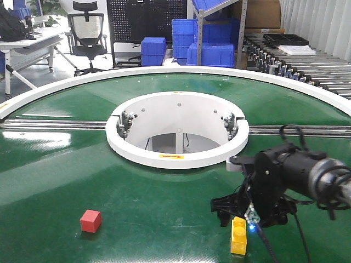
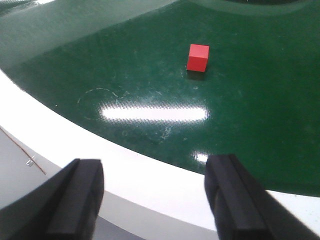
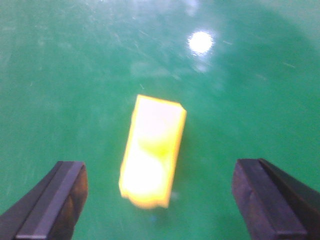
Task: Pick red and yellow blocks into blue bin
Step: 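Lower the right gripper onto the yellow brick and close it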
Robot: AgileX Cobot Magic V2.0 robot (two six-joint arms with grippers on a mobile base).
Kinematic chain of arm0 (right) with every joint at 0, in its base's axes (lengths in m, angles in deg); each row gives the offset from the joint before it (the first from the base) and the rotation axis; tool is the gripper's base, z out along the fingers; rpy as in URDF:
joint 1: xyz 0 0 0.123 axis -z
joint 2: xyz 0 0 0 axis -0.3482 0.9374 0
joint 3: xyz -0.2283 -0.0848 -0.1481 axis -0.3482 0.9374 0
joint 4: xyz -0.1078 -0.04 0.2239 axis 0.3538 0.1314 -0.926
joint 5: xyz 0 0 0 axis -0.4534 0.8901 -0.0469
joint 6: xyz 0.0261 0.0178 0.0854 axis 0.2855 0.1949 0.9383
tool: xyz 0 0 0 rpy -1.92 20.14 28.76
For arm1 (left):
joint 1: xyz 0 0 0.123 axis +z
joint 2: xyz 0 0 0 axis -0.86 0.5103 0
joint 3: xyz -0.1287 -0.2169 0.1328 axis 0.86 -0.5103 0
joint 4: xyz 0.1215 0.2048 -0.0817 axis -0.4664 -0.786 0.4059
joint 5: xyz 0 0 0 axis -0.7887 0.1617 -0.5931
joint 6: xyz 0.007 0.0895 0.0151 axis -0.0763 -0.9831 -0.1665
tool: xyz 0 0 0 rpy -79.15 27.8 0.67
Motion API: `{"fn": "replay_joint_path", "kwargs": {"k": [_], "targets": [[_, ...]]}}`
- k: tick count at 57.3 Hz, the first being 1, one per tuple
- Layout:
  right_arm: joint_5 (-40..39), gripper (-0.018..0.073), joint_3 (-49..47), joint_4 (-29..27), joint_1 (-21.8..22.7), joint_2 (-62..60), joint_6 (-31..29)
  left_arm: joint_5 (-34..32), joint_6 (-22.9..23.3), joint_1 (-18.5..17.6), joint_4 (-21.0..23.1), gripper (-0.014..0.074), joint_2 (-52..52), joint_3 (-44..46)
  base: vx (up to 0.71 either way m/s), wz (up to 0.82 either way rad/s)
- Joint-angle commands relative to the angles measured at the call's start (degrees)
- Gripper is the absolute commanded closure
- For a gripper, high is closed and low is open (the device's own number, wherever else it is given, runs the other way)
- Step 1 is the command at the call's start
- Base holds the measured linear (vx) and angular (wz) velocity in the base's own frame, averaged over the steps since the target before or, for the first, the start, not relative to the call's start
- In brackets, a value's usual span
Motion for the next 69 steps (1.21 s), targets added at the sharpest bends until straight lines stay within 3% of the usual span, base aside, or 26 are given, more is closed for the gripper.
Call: {"fn": "replay_joint_path", "kwargs": {"k": [1, 20, 37, 44, 60, 61, 69], "targets": [[-1.9, -0.0052, -2.9, 0.9, 0.1, -1.1, -0.3, -4.3, 0.0, -0.5, 0.6, 0.0061, 0.6, 1.4, 0.0, 0.0], [-4.1, 0.0021, -3.2, 0.9, 0.1, 3.2, -1.9, -4.3, 0.0, -0.5, 0.6, 0.0061, 0.6, 1.4, 0.0, 0.0], [-2.0, 0.0248, -3.2, 1.3, 0.1, 3.2, -2.6, -4.3, 0.0, -0.5, 0.6, 0.0061, 0.6, 1.4, 0.0, 0.0], [-0.3, 0.0289, -3.2, 2.4, 0.1, 1.5, -3.4, -4.4, 0.0, -0.5, 0.6, 0.0061, 0.6, 1.4, 0.0, 0.0], [4.1, 0.0291, -1.7, 1.0, -0.1, -9.4, -13.2, -4.4, 0.0, -0.5, 0.6, 0.0061, 0.6, 1.4, 0.0, 0.0], [1.4, 0.0291, 4.0, 0.5, -0.1, -17.8, -17.4, -4.4, 0.0, -0.5, 0.6, 0.0061, 0.6, 1.4, 0.0, 0.0], [-1.5, 0.0291, 12.2, -2.4, -0.1, -27.7, -25.5, -4.7, 0.0, -0.5, 0.6, 0.0061, 0.6, 1.4, 0.0, 0.0]]}}
